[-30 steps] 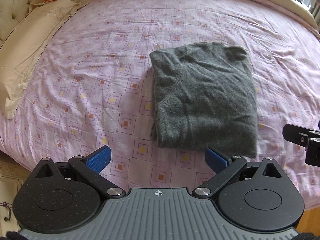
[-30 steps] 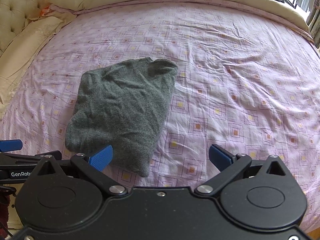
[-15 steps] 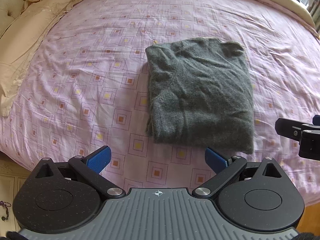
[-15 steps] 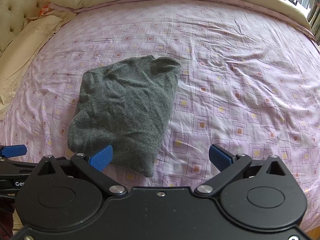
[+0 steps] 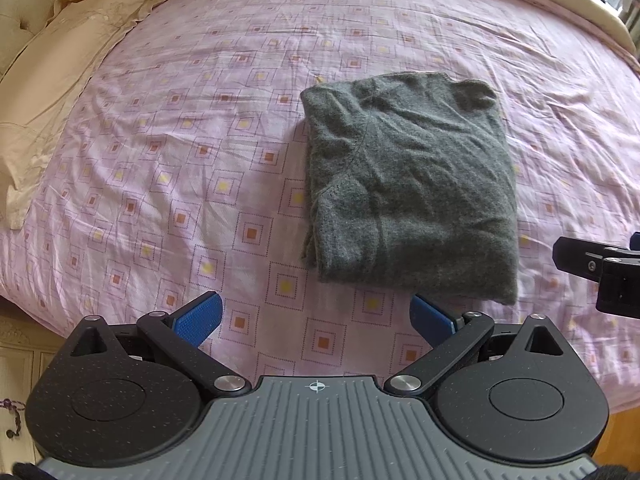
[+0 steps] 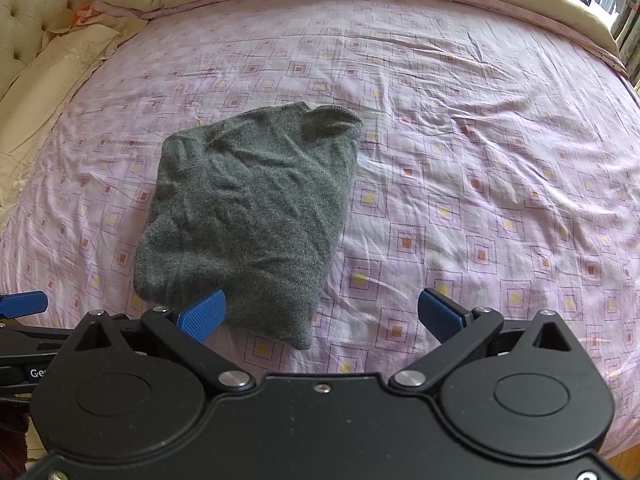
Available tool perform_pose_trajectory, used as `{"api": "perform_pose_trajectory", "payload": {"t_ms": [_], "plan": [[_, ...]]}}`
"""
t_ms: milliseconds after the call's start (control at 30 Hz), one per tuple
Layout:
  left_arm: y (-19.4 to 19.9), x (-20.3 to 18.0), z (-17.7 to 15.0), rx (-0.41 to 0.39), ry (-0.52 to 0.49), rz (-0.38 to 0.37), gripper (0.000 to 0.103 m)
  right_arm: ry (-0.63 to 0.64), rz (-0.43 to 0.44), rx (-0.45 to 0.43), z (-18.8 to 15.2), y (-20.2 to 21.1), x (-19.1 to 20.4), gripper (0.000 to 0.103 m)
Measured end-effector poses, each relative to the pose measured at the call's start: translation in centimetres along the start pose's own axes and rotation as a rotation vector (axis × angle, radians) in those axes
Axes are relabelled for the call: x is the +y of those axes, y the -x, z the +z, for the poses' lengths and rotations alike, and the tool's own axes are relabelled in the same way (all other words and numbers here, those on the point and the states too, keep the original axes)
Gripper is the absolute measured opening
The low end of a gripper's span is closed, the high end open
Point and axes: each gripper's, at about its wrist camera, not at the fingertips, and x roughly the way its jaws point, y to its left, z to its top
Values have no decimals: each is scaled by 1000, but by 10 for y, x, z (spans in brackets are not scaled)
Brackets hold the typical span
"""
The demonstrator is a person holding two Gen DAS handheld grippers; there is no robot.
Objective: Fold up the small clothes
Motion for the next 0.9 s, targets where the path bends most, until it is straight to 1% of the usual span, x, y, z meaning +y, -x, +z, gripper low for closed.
{"api": "perform_pose_trajectory", "payload": {"t_ms": [900], "plan": [[0,0,1,-5,-3,11,102,-21,-10,6,-5,-2,1,102]]}}
